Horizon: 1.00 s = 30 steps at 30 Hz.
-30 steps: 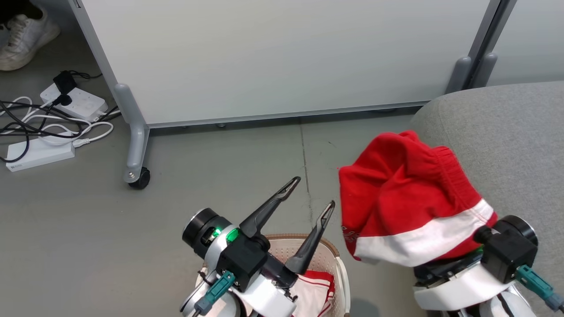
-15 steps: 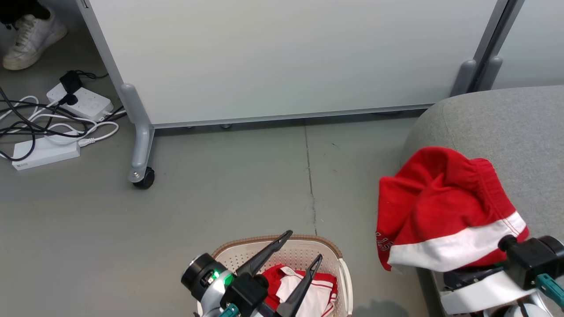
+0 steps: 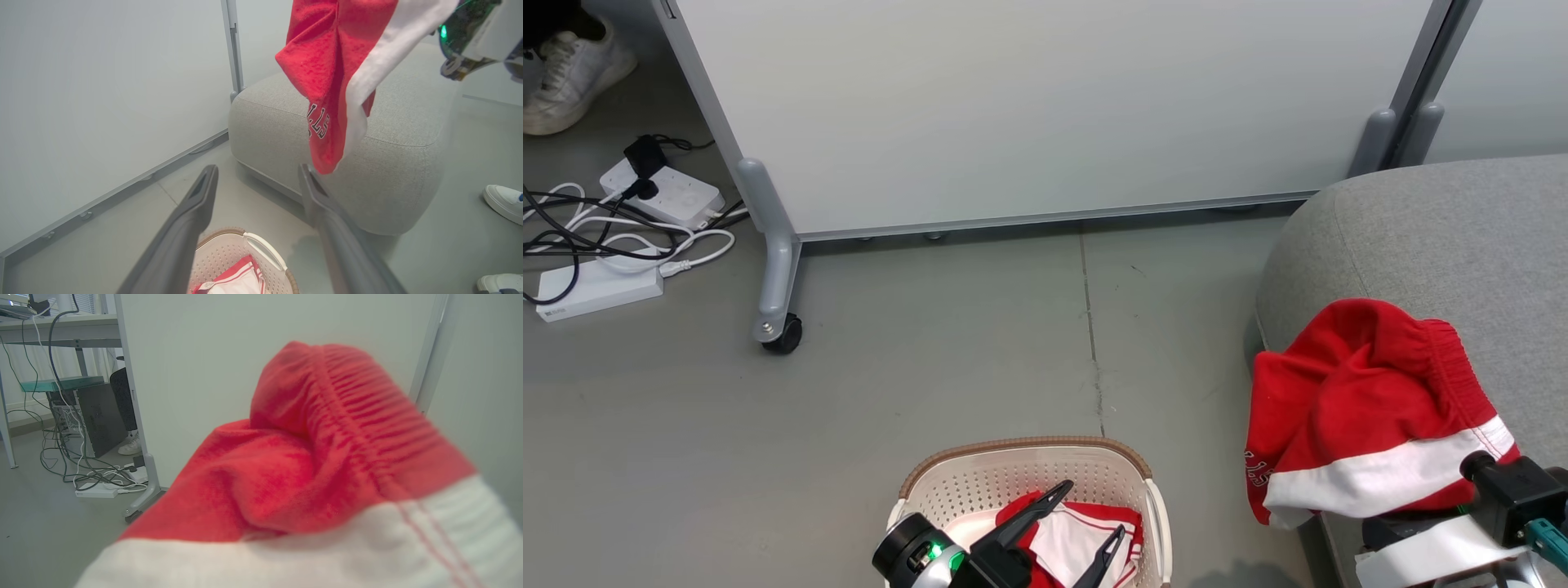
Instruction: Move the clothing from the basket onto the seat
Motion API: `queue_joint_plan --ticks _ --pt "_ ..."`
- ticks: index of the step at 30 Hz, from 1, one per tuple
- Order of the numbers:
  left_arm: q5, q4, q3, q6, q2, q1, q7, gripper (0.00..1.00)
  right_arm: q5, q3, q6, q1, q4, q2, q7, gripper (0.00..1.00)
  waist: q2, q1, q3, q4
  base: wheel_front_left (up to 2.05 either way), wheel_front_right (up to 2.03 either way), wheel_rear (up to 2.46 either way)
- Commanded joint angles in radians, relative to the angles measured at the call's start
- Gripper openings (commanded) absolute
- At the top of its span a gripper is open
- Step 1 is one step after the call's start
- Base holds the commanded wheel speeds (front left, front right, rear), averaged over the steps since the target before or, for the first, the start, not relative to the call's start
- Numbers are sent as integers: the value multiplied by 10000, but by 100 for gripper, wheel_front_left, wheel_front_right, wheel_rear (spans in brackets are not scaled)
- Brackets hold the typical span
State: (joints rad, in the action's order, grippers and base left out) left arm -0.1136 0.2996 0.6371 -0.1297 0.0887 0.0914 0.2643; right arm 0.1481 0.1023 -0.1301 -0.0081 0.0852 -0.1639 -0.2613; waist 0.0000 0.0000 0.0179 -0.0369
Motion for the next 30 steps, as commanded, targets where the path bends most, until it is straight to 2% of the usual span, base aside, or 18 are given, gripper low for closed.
queue_joint_plan --ticks 1,8,14,30 --pt "-89 36 -23 -5 44 36 7 100 -45 -51 -13 -9 41 -22 -47 0 0 0 -5 -26 0 0 0" --pt "-90 64 -76 -5 0 83 7 100 -57 -68 -13 -60 -11 -95 -47 0 0 0 -15 -145 0 0 0" --pt "-69 -21 -245 -6 -46 -27 7 100 -82 -129 -13 -110 -85 -140 -47 0 0 0 22 -510 0 0 0" --pt "34 -241 -235 -7 -123 271 7 100 -132 -292 -11 -224 -229 -131 -47 0 0 0 534 -2656 0 0 0"
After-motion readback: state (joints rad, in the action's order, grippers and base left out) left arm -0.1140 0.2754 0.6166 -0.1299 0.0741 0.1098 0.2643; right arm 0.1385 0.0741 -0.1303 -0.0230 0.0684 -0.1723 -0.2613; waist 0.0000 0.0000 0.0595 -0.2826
